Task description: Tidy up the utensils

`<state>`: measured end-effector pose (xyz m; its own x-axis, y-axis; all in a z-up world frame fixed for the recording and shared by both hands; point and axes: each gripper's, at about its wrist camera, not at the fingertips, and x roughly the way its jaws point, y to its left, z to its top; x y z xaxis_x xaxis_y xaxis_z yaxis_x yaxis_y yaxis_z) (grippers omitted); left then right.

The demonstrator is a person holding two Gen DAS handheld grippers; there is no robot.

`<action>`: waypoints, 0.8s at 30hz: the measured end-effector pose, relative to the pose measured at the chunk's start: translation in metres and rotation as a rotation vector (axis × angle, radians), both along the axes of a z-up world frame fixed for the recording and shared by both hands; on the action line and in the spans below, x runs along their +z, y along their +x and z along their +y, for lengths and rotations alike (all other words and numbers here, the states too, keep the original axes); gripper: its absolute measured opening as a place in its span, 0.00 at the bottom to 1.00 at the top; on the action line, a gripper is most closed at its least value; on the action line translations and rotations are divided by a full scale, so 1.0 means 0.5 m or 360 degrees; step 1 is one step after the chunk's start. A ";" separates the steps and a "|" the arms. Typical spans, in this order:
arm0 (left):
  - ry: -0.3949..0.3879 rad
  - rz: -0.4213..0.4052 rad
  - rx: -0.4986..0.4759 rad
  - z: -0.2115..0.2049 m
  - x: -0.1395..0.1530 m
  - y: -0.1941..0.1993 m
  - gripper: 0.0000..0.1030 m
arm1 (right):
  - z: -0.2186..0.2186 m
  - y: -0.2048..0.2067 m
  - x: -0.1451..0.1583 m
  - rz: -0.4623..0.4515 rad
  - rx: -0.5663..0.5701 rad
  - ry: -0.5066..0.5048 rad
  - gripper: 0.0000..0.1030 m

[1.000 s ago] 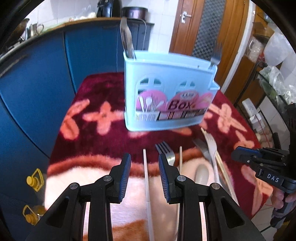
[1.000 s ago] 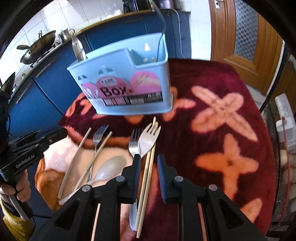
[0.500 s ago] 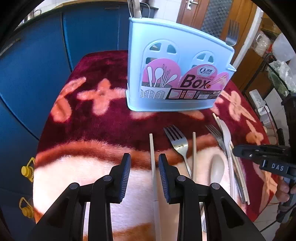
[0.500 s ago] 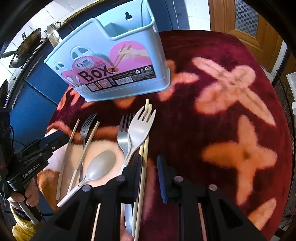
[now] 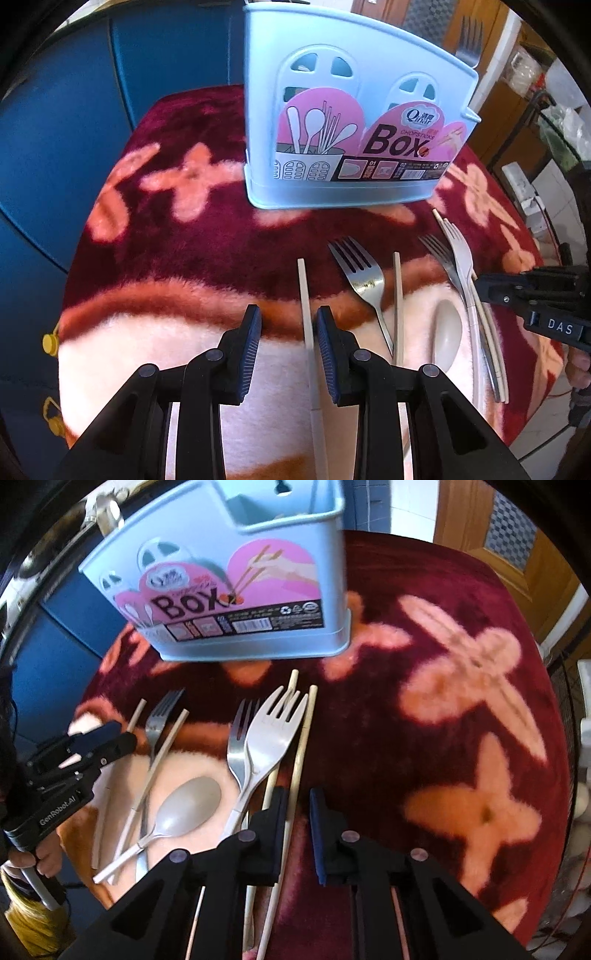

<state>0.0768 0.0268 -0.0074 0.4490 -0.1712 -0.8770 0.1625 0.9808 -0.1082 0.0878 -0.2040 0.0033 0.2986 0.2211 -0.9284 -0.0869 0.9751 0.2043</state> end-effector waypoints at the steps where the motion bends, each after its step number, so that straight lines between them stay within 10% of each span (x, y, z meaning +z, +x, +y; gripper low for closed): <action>1: 0.0008 -0.0001 -0.0008 -0.002 0.000 0.003 0.30 | 0.007 0.006 0.000 0.0006 0.0011 -0.0018 0.14; 16: 0.0143 0.0084 -0.0132 -0.026 -0.005 0.023 0.29 | 0.012 0.039 0.004 0.0051 0.0069 -0.0031 0.06; 24: 0.0046 0.0062 -0.0133 -0.024 0.005 0.012 0.04 | -0.023 -0.006 0.033 -0.0014 -0.0009 0.0030 0.06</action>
